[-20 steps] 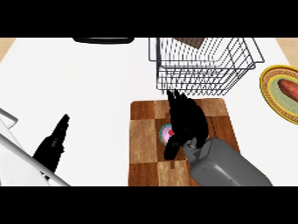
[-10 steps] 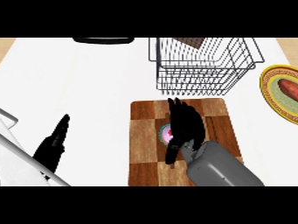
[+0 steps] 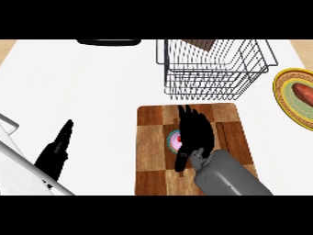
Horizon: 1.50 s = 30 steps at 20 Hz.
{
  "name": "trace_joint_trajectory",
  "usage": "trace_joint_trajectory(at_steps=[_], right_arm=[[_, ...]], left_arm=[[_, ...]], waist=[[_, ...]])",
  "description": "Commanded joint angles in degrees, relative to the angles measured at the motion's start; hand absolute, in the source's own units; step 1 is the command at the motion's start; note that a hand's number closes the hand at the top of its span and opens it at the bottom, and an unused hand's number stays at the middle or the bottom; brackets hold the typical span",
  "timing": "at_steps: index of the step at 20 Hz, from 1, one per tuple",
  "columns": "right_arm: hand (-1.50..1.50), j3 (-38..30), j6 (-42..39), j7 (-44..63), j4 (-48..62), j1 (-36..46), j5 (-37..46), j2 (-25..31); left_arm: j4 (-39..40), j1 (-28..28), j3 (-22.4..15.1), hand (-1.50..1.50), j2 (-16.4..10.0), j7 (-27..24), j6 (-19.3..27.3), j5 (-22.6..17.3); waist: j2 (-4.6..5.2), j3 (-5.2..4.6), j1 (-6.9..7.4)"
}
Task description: Pick the cupcake from the cutting board and place it in the basket
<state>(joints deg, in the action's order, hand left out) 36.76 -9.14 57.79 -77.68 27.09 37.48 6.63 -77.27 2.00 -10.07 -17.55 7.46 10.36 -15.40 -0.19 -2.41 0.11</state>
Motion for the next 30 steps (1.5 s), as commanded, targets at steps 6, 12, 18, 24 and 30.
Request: trace_joint_trajectory(at_steps=[6, 12, 18, 24, 30], right_arm=[[1.5, 1.7, -2.1, -0.4, 1.5, 2.6, 4.4, -0.2], [1.5, 2.5, -2.8, -3.2, 1.5, 0.3, 5.4, 2.0], [1.5, 12.6, 0.4, 2.6, 6.2, 7.7, 5.1, -6.4], [1.5, 16.7, 7.9, 3.9, 8.7, 13.4, 5.3, -6.6], [1.5, 6.5, 27.2, 2.8, -4.4, 15.0, 2.5, -6.6]], left_arm=[[1.4, 2.9, -0.4, 0.0, -3.5, 3.4, -2.2, 0.5], [-1.4, 6.8, -2.0, 0.0, -2.4, 3.0, -2.0, 0.9], [2.3, 0.4, -3.5, 0.0, -0.7, 3.6, -1.2, 2.1], [3.1, -1.0, -3.7, 0.0, -2.2, 4.4, -2.9, 0.3], [5.4, -1.5, -3.6, 0.0, -0.5, 2.2, -1.1, 0.2]], waist=[[0.12, 2.39, 0.39], [0.02, 2.44, 0.71], [0.88, 2.39, 3.98], [0.69, 2.43, 4.19], [0.52, 2.74, 3.28]])
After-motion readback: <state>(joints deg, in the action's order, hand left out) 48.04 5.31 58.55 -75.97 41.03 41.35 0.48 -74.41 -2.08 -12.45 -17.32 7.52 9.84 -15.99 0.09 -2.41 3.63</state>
